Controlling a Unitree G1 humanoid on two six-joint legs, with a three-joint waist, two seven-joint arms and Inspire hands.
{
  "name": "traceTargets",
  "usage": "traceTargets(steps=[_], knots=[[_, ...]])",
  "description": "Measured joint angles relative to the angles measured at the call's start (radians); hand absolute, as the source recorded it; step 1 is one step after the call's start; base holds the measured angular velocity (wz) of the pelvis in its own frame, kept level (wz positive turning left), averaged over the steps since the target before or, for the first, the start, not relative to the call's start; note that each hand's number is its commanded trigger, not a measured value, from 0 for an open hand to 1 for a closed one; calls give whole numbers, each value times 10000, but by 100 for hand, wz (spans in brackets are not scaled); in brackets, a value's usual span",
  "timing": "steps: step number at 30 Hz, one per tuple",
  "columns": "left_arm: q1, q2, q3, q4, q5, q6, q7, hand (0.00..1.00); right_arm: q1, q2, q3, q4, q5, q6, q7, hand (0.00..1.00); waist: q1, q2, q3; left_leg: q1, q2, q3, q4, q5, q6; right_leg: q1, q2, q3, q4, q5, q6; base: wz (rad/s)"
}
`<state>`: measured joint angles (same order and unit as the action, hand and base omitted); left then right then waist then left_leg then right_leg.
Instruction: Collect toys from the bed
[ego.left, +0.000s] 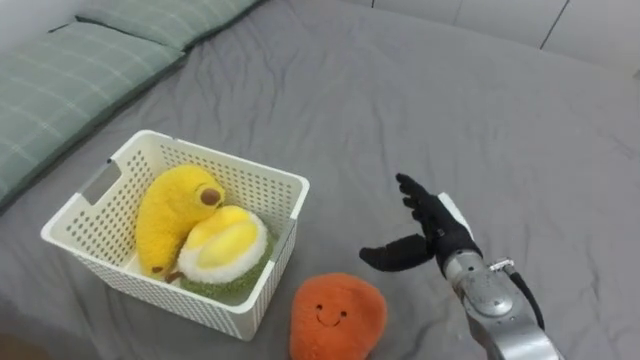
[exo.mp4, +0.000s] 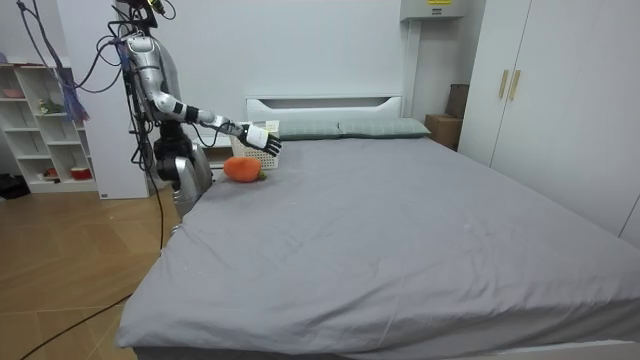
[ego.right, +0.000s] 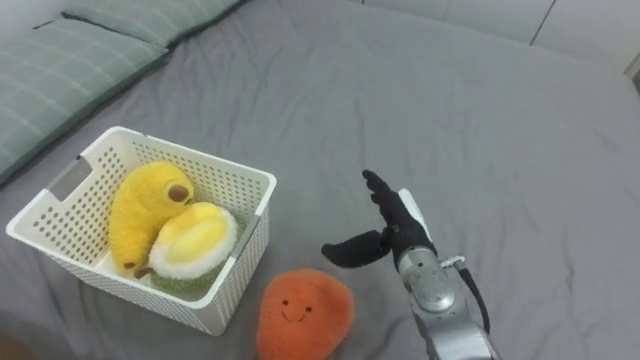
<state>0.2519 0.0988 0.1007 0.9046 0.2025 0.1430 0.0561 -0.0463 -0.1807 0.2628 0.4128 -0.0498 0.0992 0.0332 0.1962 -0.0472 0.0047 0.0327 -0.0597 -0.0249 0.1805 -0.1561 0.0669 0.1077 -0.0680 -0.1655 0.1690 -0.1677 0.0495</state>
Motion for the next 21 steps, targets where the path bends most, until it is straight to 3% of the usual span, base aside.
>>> traceTargets(steps=[16,21], knots=[[16,99,-88,188,-152,-11,-11,0,263,191,720,102,-1685,199,2225,0,60,-77,43,-72,112,3,16,-99,-91,-106,111,-66,-22,22,-37,-4],[25,115,-234,180,-150,-11,12,0,258,314,735,103,-2125,343,2475,0,52,-88,69,-230,95,-190,126,-103,-98,-129,101,-342,-27,25,-42,11]])
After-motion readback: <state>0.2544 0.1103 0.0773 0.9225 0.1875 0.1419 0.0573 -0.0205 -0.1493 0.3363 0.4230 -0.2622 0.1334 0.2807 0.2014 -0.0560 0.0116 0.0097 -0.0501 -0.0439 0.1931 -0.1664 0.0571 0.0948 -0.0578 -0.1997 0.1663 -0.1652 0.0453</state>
